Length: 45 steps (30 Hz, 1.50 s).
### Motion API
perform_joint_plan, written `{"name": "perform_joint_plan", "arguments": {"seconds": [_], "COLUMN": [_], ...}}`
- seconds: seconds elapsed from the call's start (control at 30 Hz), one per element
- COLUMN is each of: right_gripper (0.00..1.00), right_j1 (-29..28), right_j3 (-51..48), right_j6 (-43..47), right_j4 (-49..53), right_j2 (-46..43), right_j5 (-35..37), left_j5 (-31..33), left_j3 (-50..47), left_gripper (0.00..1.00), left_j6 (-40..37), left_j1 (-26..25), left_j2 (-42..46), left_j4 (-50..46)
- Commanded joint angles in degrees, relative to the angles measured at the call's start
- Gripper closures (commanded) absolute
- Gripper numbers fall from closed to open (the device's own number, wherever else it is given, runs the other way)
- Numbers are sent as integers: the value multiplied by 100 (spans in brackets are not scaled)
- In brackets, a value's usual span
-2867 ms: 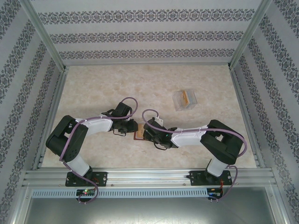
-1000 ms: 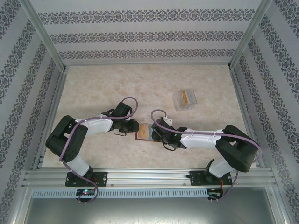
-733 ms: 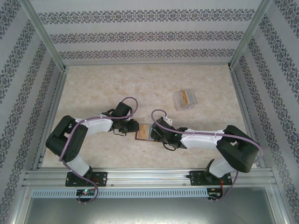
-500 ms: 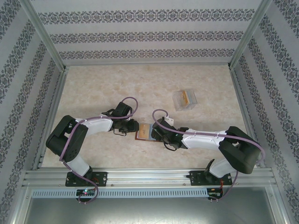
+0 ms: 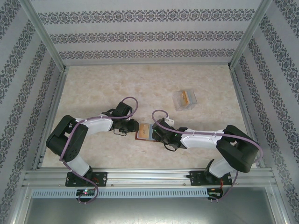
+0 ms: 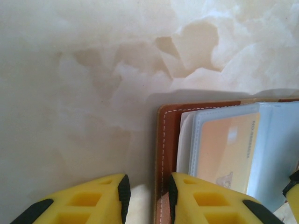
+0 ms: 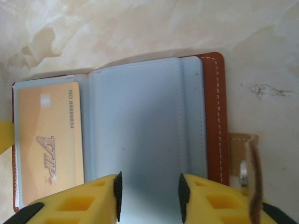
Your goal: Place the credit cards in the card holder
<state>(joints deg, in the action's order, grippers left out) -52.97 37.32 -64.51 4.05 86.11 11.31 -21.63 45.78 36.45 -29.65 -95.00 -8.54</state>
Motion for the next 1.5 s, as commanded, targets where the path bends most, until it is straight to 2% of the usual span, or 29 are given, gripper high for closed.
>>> {"name": "perform_joint_plan", "arguments": {"seconds": [0.0,0.37,0.77,1.0,1.1,1.47], "right_gripper": [56,60,51,51,45,44], "right_j1": [48,50,15,-20,-55,-91], "right_j3": [13,51,196,214,281,258], "right_j6": [-92,-172,-213,-211,-103,-136], "right_j4": [115,385,763,857,918,926], "right_j2": [39,-10,-60,-128,-169,-195], "right_j5": [86,204,430,501,577,625], "left_j5": [-386,-363,-369,-360,-368,-386], "left_j3": [-169,-122,-232,-267,-280,-294], "left_gripper": [68,68,68,68,68,68], "left_j6": [38,43,91,117,125,141], "left_j1": [-196,-191,-194,-191,-190,-190], "left_j2": [-352,-344,-332,-283,-291,-322], "left_j4": [133,128,233,274,301,353]}}
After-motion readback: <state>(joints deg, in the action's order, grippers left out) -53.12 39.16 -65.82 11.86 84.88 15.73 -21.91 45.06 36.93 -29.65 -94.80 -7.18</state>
